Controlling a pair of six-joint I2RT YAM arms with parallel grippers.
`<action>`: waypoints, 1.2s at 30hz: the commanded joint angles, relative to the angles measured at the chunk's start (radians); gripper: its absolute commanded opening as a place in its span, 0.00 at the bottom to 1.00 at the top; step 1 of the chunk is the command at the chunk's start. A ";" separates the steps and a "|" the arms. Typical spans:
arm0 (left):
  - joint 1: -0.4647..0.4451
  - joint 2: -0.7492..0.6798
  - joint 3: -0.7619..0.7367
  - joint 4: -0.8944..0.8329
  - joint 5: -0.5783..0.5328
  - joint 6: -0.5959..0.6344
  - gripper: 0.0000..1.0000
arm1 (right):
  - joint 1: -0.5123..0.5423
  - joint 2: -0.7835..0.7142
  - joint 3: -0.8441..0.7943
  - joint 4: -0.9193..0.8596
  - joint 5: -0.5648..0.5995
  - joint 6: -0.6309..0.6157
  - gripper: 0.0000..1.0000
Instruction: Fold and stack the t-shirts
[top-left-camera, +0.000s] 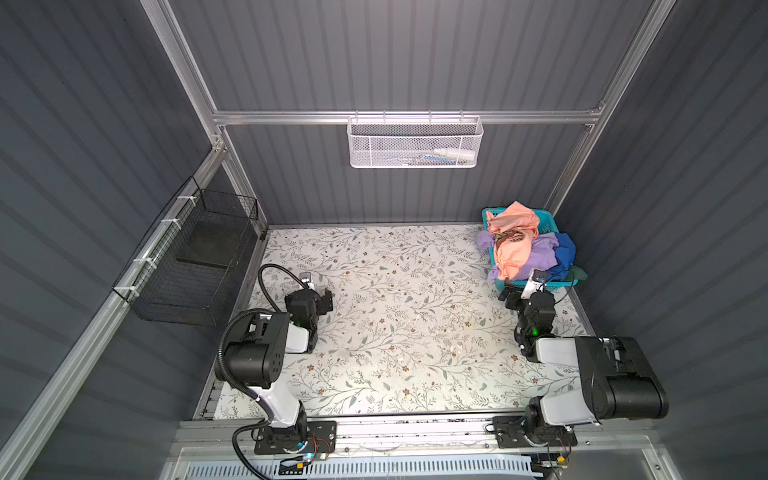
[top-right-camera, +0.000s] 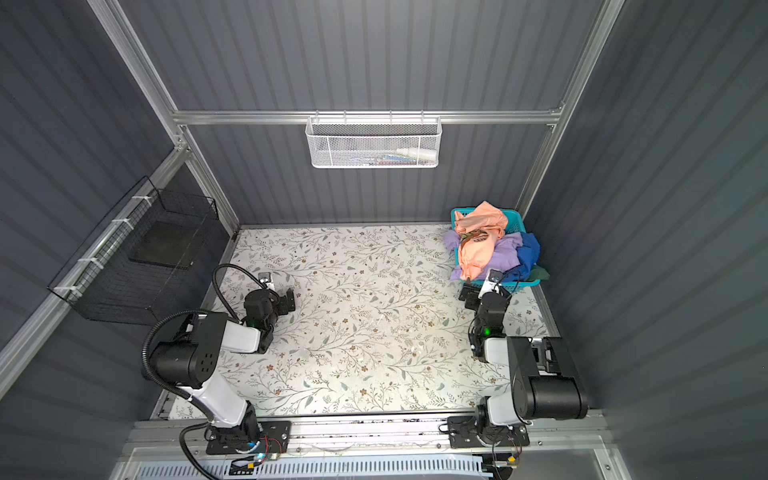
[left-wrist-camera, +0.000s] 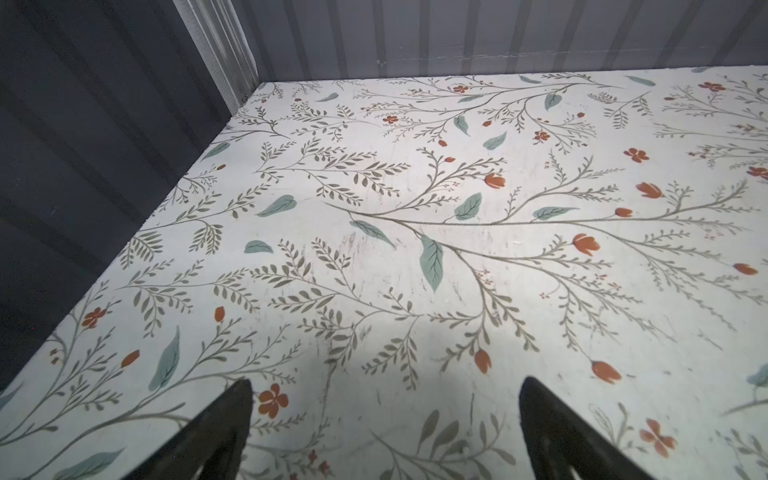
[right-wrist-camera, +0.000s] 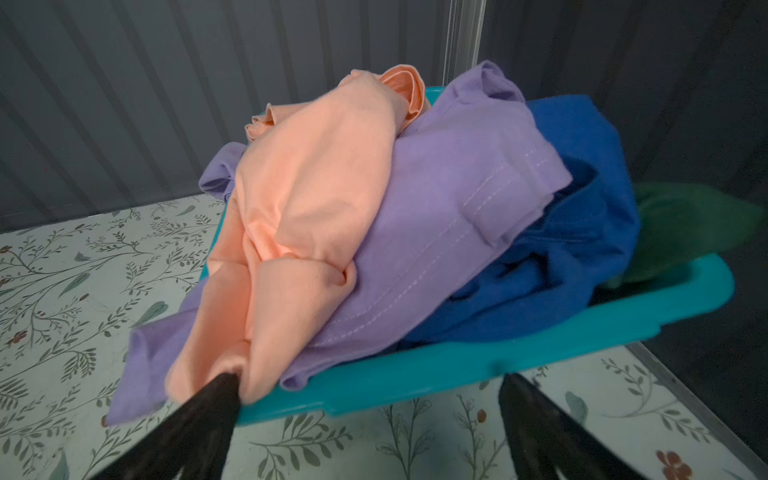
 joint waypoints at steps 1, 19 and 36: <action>0.001 0.007 0.015 0.005 0.011 0.017 1.00 | -0.004 0.007 -0.013 0.021 0.009 -0.003 0.99; 0.017 0.007 0.020 -0.009 0.043 0.010 1.00 | -0.008 0.008 -0.007 0.010 0.002 0.001 0.99; -0.011 -0.194 0.031 -0.247 0.006 -0.032 1.00 | 0.061 -0.142 0.034 -0.173 0.161 -0.031 0.99</action>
